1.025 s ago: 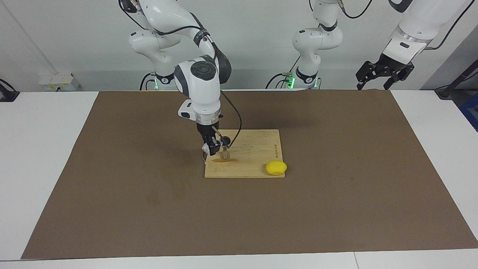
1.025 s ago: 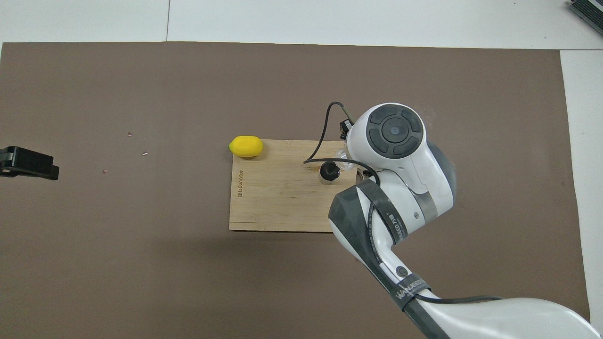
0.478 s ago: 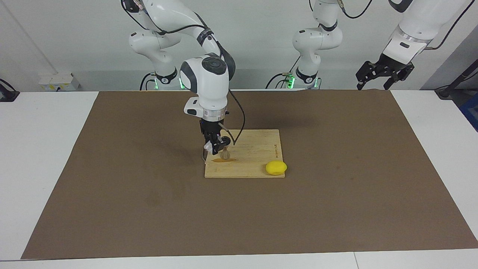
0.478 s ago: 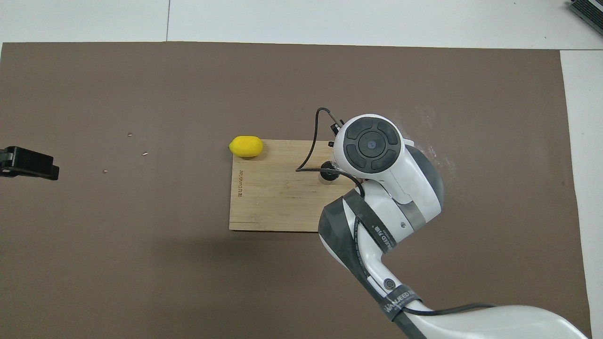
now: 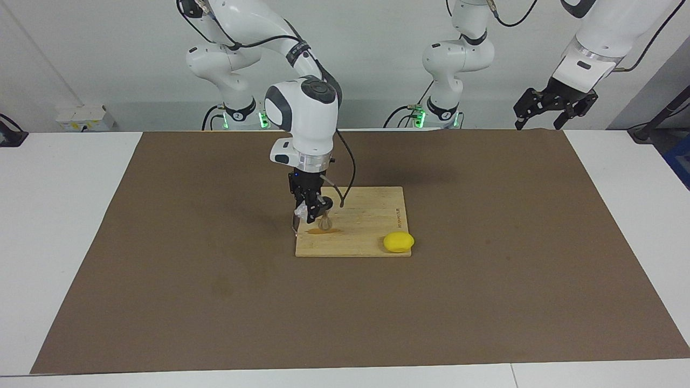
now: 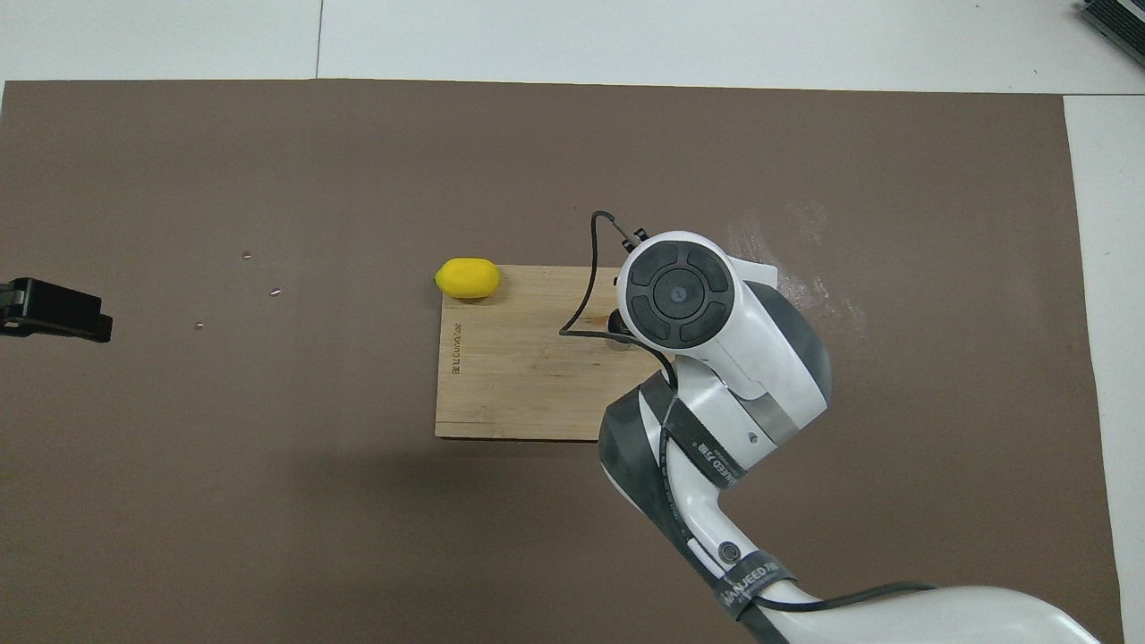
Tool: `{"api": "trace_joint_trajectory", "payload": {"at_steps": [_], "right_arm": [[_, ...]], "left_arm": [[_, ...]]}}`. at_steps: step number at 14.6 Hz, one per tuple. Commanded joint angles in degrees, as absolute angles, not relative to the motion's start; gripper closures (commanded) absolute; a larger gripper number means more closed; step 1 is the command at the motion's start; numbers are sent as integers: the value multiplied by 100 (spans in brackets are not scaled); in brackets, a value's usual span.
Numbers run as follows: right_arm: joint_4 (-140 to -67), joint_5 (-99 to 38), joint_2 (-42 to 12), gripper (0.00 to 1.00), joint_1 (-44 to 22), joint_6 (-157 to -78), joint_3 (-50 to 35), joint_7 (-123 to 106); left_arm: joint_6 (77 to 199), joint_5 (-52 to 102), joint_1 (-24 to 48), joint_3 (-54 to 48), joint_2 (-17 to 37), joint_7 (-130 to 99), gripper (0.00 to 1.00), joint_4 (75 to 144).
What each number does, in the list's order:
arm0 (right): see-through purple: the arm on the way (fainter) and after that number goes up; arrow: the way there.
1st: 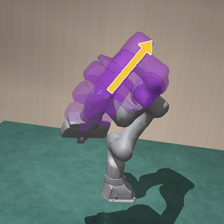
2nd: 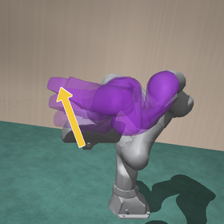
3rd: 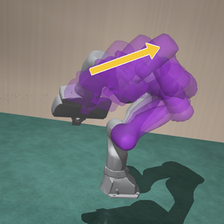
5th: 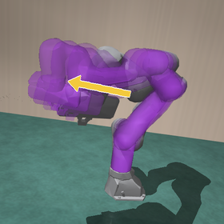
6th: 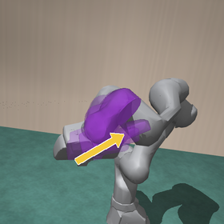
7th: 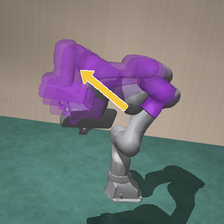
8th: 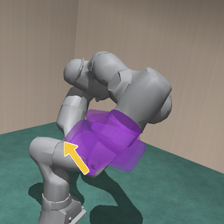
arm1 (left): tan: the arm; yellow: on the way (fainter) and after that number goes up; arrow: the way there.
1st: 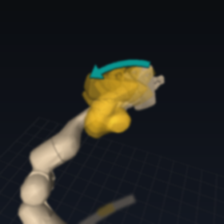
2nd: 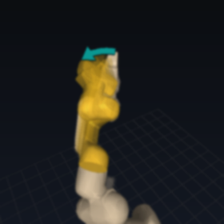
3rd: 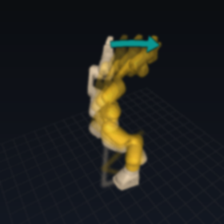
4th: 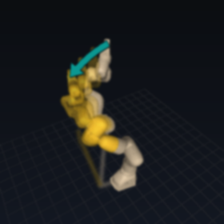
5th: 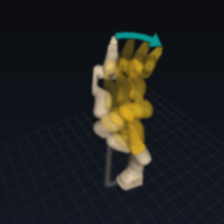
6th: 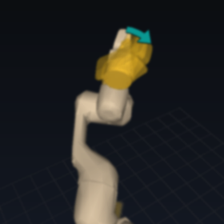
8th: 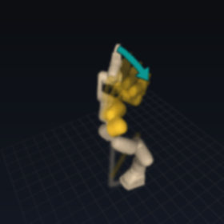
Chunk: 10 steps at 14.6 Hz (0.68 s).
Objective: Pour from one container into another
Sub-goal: 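Tilt the glass cup with the right gripper to pour into the metal cup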
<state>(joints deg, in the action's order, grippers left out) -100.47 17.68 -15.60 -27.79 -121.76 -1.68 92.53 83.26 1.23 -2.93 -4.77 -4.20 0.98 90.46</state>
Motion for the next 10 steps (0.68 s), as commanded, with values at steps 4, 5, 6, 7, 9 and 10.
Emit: {"api": "trace_joint_trajectory", "payload": {"at_steps": [4, 5, 6, 7, 9, 10], "right_arm": [[-10169, 2144, -1433, 100, -2883, -12296, -176, 9466], [-10169, 2153, -1433, 100, -2883, -12296, -184, 9466], [-10169, 2153, -1433, 100, -2883, -12296, -185, 9466], [-10169, 2153, -1433, 100, -2883, -12296, -185, 9475], [-10169, 2153, -1433, 100, -2883, -12296, -202, 9475], [-10169, 2153, -1424, 100, -2883, -12296, -202, 9475]], "left_arm": [[8288, 176, -229, -422, -571, 105, 0, 9202], [8288, 176, -229, -422, -571, 105, 0, 9202], [8288, 176, -229, -422, -571, 105, 0, 9202], [8288, 176, -229, -422, -571, 105, 0, 9202], [8288, 176, -229, -422, -571, 105, 0, 9202], [8288, 176, -229, -422, -571, 105, 0, 9202]]}}
